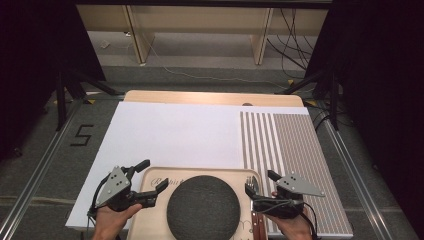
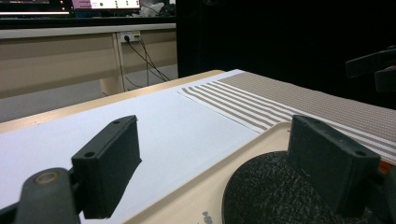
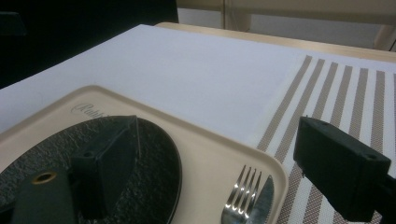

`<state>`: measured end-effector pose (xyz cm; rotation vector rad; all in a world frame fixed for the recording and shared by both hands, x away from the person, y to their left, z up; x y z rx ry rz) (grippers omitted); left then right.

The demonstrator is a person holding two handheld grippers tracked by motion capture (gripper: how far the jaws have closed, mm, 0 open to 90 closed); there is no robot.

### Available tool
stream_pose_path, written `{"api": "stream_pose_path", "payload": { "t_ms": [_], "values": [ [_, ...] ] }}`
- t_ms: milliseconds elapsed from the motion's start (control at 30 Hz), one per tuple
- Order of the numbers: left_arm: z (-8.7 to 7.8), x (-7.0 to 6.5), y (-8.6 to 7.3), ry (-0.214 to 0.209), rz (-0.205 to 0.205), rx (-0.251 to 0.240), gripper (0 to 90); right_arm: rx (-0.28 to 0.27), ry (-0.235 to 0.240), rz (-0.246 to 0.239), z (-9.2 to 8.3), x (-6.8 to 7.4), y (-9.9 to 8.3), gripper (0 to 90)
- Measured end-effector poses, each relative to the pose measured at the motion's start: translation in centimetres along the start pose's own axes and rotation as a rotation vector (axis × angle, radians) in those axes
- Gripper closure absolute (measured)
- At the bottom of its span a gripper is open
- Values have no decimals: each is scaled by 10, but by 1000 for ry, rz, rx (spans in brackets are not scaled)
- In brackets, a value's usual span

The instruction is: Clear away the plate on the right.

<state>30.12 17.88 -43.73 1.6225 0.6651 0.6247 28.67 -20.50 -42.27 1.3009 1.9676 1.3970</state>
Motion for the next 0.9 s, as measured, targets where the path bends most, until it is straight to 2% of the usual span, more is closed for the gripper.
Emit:
{"api": "stream_pose_path", "payload": {
  "t_ms": [100, 267, 600, 767, 900],
  "values": [
    [0, -1, 0, -2, 7, 13, 165, -11, 1, -11, -2, -1, 1, 152],
    [0, -1, 0, -5, 11, 18, 165, -25, 10, 3, -2, 0, 1, 151],
    [0, -1, 0, -3, 9, 17, 165, -8, 32, 5, -3, 0, 0, 151],
    [0, -1, 0, -2, 7, 15, 165, -7, 17, 11, -2, -1, 0, 151],
    [0, -1, 0, -1, 7, 14, 165, -11, 24, 13, -3, -1, 0, 151]
  ]
}}
Point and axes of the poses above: each handheld gripper's, and its own axes: z roughly forward along the jaws, y roughly out of its top, x roughly to its left, the point moved 2 cm from there along z, roughly forward along the jaws, and after that the axes turned 5 degrees about z, right-handed, at the moved point
